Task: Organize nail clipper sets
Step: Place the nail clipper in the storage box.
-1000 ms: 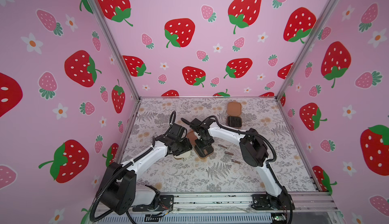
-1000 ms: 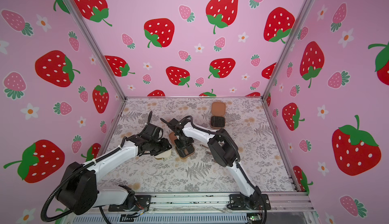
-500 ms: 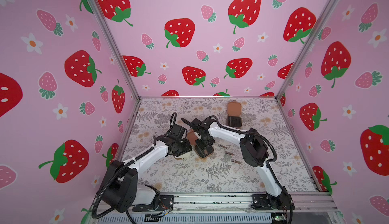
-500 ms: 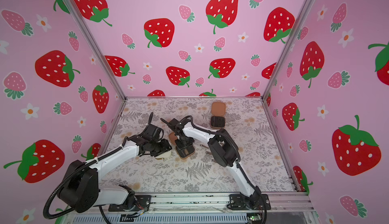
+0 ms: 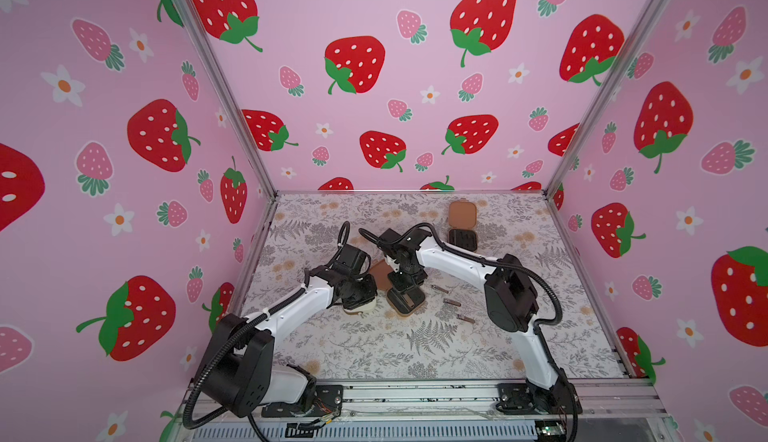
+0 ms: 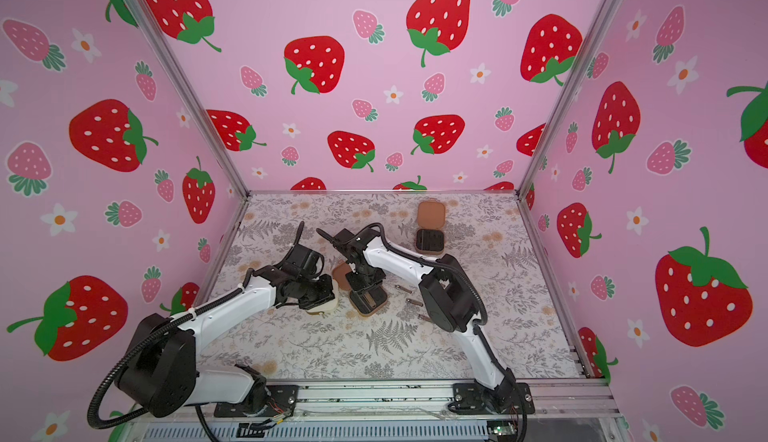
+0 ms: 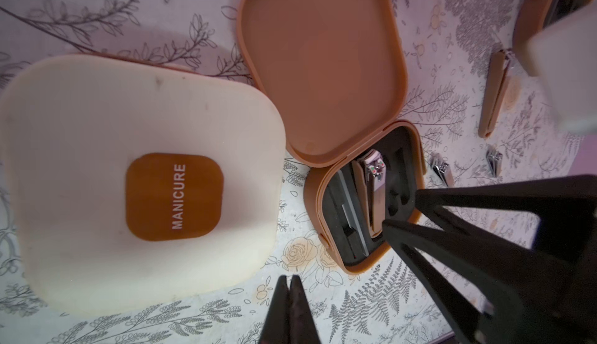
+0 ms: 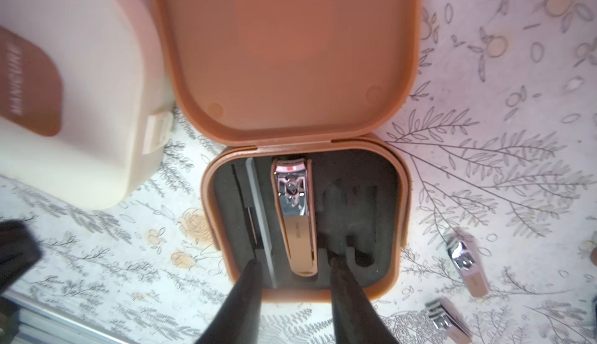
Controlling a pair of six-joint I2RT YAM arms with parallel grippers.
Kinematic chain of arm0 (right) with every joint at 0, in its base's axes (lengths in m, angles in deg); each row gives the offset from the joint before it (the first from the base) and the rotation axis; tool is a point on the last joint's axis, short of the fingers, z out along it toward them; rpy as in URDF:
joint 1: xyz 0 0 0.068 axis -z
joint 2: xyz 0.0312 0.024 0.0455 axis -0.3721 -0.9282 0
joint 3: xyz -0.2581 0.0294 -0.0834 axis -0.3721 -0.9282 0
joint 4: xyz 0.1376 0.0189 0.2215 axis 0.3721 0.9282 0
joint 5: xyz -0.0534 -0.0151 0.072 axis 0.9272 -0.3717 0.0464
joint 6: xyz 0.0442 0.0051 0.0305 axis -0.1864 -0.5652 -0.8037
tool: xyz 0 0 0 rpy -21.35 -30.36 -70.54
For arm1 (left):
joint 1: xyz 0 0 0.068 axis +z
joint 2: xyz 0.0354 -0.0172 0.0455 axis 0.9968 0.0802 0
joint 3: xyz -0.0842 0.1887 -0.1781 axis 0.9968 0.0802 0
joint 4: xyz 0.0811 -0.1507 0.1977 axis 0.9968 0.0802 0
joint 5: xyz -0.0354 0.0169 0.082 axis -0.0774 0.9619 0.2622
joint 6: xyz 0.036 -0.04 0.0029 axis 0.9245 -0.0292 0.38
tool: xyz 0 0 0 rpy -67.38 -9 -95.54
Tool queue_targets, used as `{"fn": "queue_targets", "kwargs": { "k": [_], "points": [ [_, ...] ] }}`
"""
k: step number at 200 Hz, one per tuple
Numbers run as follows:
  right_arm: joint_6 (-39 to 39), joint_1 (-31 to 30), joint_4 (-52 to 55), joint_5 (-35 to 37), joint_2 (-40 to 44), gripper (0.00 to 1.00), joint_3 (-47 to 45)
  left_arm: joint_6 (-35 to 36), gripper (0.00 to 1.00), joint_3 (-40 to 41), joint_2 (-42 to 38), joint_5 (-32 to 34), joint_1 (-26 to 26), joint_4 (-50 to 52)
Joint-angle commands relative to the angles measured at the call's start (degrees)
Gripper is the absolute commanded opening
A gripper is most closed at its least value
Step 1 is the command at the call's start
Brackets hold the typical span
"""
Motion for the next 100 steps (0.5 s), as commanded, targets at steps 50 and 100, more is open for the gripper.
{"fn": "queue_targets", "kwargs": {
  "k": [50,100],
  "points": [
    [0.5,2.62,-7.72,-6.9,5.07,0.29,-4.23,-2.76,0.0,-5.1,5.08,-3.03,-4.51,-5.55],
    [1.77,4.7,-12.22,-9.52,4.25,0.22,-5.72,-4.7,0.0,-4.21,9.22,-1.45,-4.9,-7.8]
  ]
}}
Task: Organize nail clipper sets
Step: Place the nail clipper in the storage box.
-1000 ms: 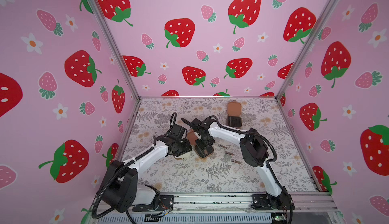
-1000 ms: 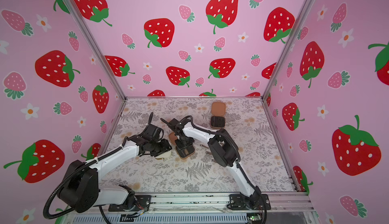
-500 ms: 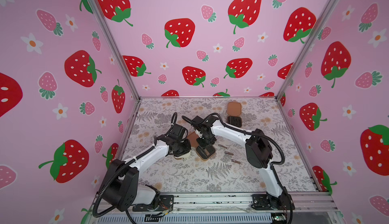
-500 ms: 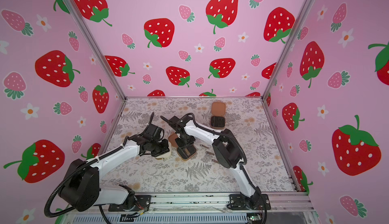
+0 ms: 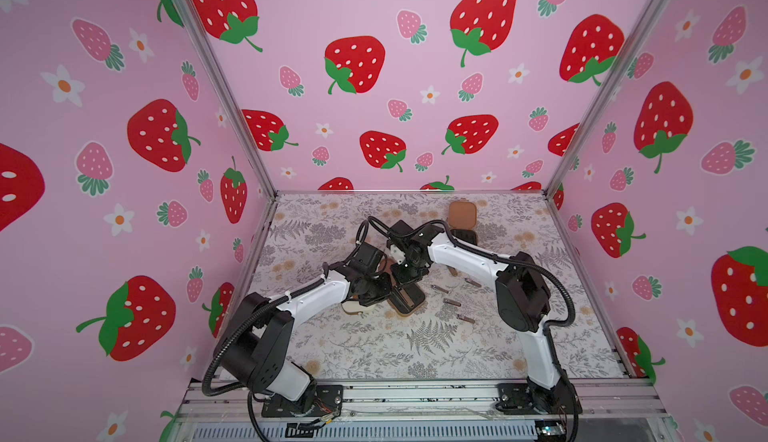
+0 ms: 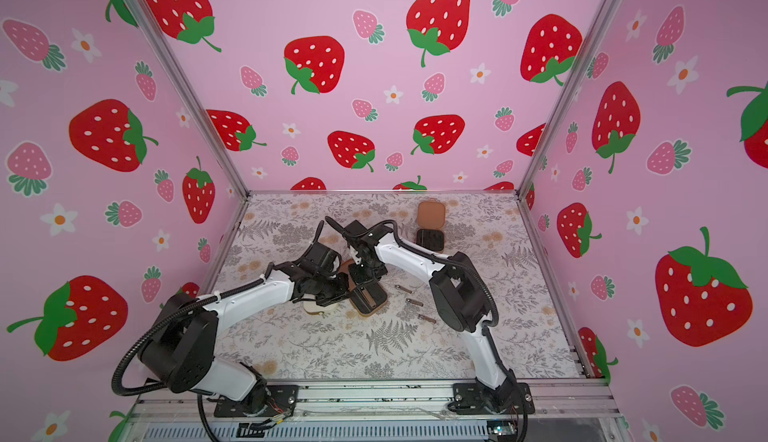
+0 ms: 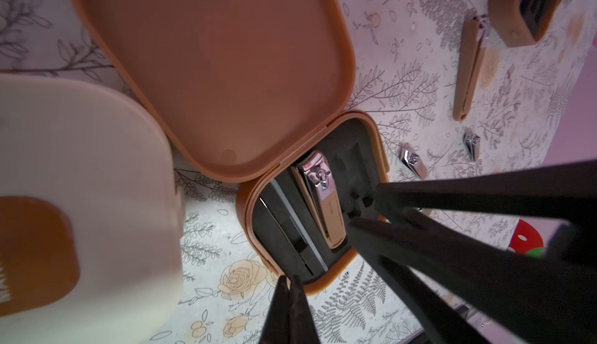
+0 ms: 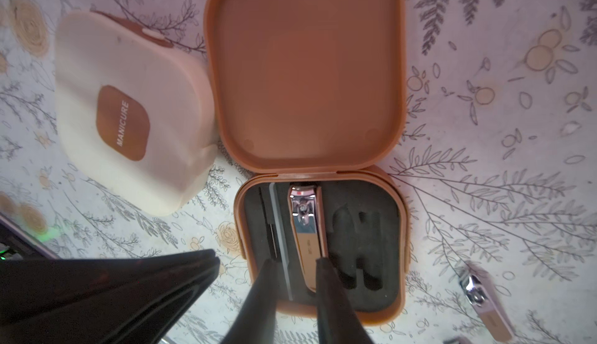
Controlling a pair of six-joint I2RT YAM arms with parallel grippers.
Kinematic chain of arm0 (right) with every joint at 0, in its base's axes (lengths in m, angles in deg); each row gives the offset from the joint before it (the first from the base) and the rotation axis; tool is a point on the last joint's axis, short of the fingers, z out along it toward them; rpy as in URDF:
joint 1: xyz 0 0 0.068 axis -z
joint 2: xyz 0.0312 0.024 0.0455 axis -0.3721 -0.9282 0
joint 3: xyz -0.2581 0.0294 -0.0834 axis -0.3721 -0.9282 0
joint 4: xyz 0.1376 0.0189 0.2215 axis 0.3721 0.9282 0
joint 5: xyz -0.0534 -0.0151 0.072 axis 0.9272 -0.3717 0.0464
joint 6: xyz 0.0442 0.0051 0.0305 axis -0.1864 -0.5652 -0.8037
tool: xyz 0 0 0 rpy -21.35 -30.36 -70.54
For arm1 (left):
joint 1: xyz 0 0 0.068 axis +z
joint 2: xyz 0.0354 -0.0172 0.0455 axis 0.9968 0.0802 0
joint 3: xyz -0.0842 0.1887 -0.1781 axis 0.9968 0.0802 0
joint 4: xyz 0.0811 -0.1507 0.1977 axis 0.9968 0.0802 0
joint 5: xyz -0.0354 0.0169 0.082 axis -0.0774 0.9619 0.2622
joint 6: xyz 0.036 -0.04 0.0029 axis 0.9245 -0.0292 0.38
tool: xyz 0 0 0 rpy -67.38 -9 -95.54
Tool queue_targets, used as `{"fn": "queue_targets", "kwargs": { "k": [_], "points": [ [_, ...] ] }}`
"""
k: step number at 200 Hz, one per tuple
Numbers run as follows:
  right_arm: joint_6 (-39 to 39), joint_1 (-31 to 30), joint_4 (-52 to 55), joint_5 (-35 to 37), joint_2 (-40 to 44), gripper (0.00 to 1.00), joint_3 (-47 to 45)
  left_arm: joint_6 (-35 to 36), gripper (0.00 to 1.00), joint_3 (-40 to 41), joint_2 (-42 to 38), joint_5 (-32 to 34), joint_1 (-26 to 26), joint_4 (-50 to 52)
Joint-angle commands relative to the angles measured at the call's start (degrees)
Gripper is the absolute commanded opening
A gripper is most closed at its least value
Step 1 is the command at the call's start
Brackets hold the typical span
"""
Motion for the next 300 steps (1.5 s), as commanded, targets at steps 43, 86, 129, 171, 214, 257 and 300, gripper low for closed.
{"fn": "queue_targets", "kwargs": {
  "k": [43,86,129,171,214,257,300],
  "points": [
    [1.62,1.45,-3.61,-1.91,-1.0,0.18,0.18,-1.86,0.0,-0.33,1.82,2.06,-0.11,-2.04],
    [1.64,1.54,-4.81,-4.27,-2.74,0.17,0.85,-3.41,0.0,2.05,0.18,5.01,0.02,-2.39],
    [1.27,1.54,-5.17,-4.84,-3.35,0.17,-0.37,-3.89,0.0,4.49,-5.77,10.14,1.88,0.83],
    [1.02,1.45,-5.19,-5.03,-4.07,0.17,-0.74,-3.64,0.0,5.6,-8.27,10.56,3.22,1.81],
    [1.18,1.27,-5.09,-4.93,-5.31,0.16,-0.74,-3.45,0.0,5.74,-7.87,9.75,3.32,1.6],
    [1.36,0.84,-3.87,-3.86,-6.15,0.15,-2.08,-3.27,0.0,5.58,-7.94,9.58,3.36,1.63],
    [1.61,0.34,-3.35,-2.34,-6.32,0.15,-4.72,-3.18,0.0,5.63,-7.88,9.51,3.41,1.63]
  ]
}}
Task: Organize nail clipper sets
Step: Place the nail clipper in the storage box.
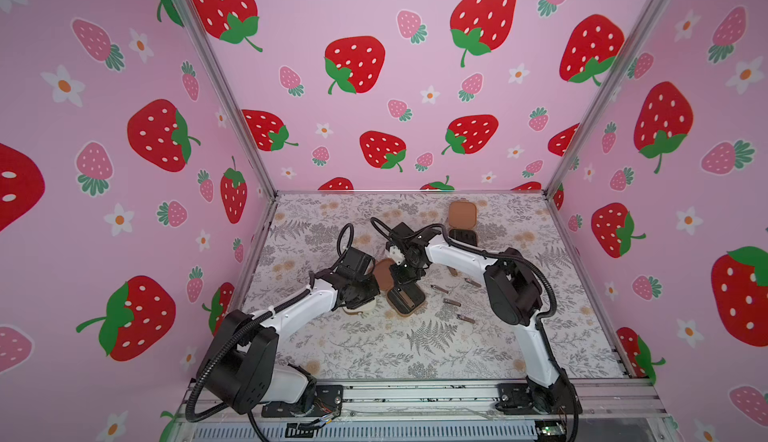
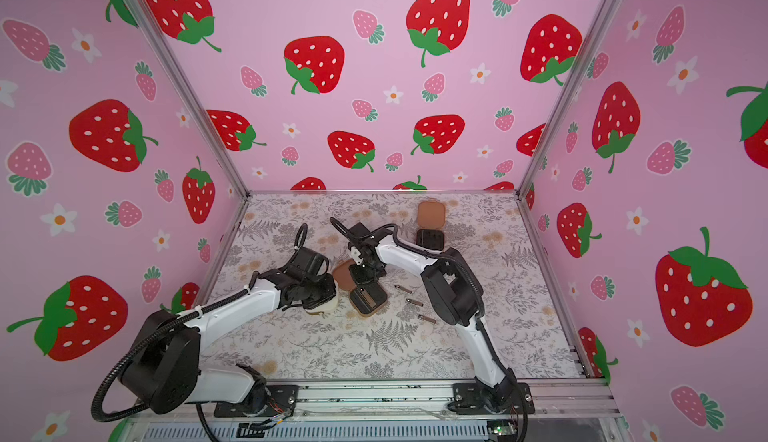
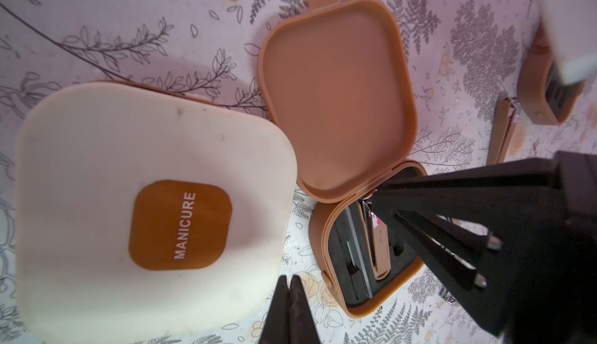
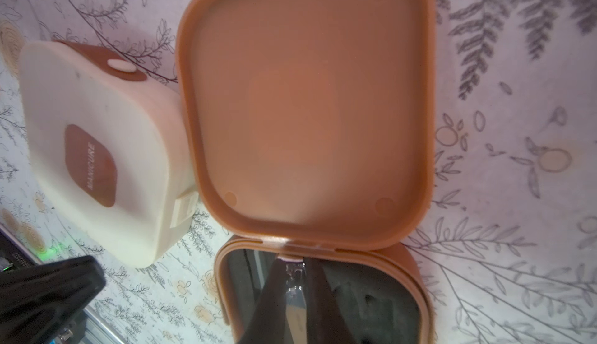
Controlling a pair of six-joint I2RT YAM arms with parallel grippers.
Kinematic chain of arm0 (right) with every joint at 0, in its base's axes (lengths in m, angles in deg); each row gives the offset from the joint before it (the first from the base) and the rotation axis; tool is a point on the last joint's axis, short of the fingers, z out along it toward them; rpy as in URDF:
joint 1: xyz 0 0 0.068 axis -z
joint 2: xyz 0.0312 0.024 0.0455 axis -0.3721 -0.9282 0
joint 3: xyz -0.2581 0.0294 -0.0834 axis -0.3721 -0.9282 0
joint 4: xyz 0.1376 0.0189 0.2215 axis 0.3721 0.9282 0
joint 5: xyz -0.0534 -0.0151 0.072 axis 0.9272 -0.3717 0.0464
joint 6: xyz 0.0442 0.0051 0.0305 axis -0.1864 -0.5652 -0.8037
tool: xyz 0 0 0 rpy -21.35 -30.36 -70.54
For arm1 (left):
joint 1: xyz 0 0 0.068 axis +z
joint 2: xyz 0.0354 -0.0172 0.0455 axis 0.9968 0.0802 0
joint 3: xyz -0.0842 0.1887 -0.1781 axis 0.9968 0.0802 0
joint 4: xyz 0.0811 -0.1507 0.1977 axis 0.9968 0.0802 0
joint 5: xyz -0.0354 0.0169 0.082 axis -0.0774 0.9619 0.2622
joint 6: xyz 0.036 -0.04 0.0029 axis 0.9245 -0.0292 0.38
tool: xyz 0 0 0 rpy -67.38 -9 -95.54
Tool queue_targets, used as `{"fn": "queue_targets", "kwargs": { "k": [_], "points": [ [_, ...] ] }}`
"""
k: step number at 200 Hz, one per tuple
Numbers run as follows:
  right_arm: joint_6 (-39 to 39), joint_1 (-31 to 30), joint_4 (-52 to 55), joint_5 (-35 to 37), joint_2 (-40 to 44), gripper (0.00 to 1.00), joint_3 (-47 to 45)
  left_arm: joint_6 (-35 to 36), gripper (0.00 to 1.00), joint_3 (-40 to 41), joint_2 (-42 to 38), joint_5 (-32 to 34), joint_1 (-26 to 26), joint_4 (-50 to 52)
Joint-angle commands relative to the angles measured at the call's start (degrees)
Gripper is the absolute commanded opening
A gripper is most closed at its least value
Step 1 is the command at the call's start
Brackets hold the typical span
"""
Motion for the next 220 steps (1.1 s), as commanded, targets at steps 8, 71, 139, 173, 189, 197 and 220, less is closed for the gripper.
{"fn": "queue_targets", "kwargs": {
  "k": [8,71,139,173,189,197,220],
  "points": [
    [0.73,-1.03,3.47,2.64,-1.58,0.15,-3.55,0.1,0.0,0.02,-0.08,0.48,0.33,1.11],
    [0.08,-3.53,5.2,10.94,-4.03,0.15,-6.5,0.01,0.0,0.1,-0.72,0.03,0.33,1.22],
    [-3.2,-6.04,4.08,16.54,-5.09,0.14,-10.43,0.27,0.0,0.03,-1.92,-0.44,0.33,1.7],
    [-3.3,-6.04,3.85,16.41,-0.84,0.15,-9.74,1.12,0.0,-0.79,-2.08,-3.6,0.24,1.64],
    [-2.79,-6.04,2.9,16.17,2.18,0.16,-8.72,1.55,0.0,-1.2,-2.66,-4.48,0.07,1.47],
    [-2.65,-6.04,1.64,15.93,4.52,0.17,-8.43,1.81,0.0,-1.34,-3.07,-4.91,-0.01,1.42],
    [-2.19,-5.95,-3.64,15.09,10.99,0.18,-9.49,2.33,0.0,-1.39,-4.46,-6.02,-0.11,0.92]
  ]
}}
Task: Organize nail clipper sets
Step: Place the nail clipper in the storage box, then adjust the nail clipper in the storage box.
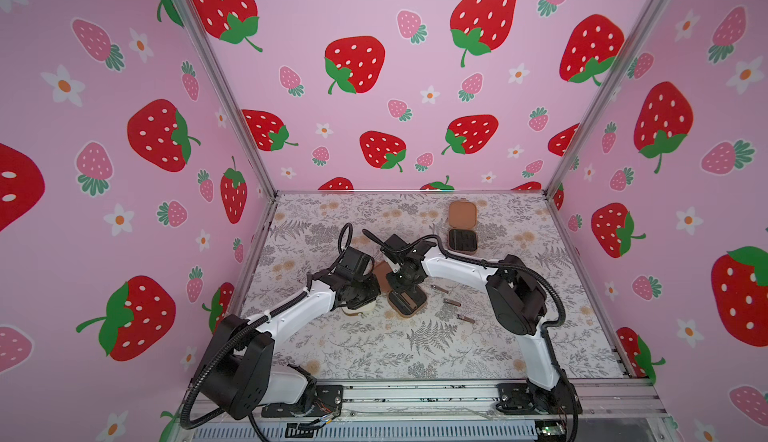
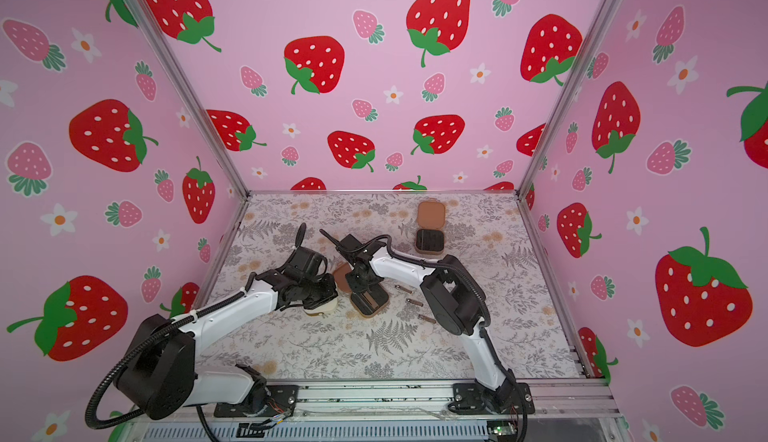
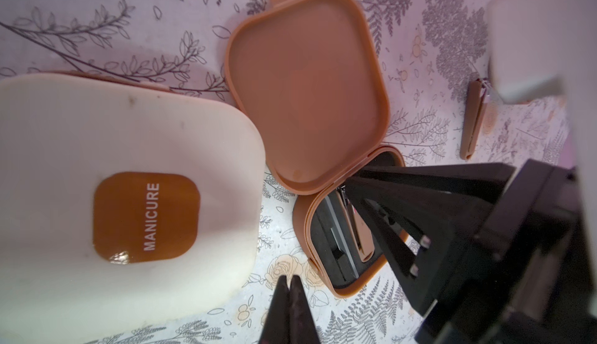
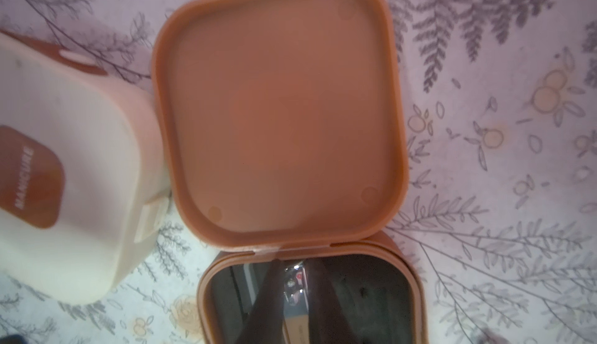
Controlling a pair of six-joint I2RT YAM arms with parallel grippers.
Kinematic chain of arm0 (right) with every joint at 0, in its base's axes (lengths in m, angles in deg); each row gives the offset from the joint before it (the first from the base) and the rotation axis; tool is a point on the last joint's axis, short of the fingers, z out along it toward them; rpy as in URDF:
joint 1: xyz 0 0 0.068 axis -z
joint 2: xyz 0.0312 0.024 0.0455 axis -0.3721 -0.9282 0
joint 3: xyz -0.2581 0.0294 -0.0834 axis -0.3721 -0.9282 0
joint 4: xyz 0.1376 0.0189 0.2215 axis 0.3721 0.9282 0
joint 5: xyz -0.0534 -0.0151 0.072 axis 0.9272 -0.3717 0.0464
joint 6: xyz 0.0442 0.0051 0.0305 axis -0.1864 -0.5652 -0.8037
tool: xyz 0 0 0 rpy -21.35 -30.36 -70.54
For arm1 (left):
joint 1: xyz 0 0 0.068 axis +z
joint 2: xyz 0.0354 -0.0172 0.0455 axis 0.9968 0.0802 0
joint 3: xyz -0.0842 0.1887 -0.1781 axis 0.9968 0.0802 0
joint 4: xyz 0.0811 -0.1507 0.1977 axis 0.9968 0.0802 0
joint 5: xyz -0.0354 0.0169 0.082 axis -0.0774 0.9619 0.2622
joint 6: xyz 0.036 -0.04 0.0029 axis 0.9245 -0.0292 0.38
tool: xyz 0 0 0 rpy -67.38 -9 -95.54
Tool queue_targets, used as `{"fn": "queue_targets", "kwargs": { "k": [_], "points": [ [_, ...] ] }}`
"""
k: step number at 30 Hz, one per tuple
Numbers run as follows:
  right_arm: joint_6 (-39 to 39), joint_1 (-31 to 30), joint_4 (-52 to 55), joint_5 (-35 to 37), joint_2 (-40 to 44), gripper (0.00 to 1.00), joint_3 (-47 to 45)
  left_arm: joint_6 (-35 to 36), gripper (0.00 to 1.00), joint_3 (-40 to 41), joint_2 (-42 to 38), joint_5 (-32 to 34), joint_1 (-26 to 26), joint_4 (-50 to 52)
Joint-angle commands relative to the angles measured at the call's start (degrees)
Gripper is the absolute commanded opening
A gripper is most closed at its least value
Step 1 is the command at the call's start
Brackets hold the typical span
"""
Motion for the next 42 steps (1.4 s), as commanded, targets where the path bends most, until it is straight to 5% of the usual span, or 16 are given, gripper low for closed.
{"fn": "queue_targets", "kwargs": {
  "k": [1,17,42],
  "points": [
    [0.34,-0.53,1.15,0.1,5.88,0.18,-2.34,1.09,0.0,-1.48,-2.13,-1.94,-0.15,0.75],
    [-1.12,6.06,-4.03,-3.69,22.04,0.24,-15.42,-3.01,0.0,-3.81,6.97,-7.89,-4.61,-6.82],
    [-2.16,11.47,-7.1,-6.27,28.02,0.23,-26.27,-8.02,0.0,-1.92,17.75,-4.68,-5.61,-11.61]
  ]
}}
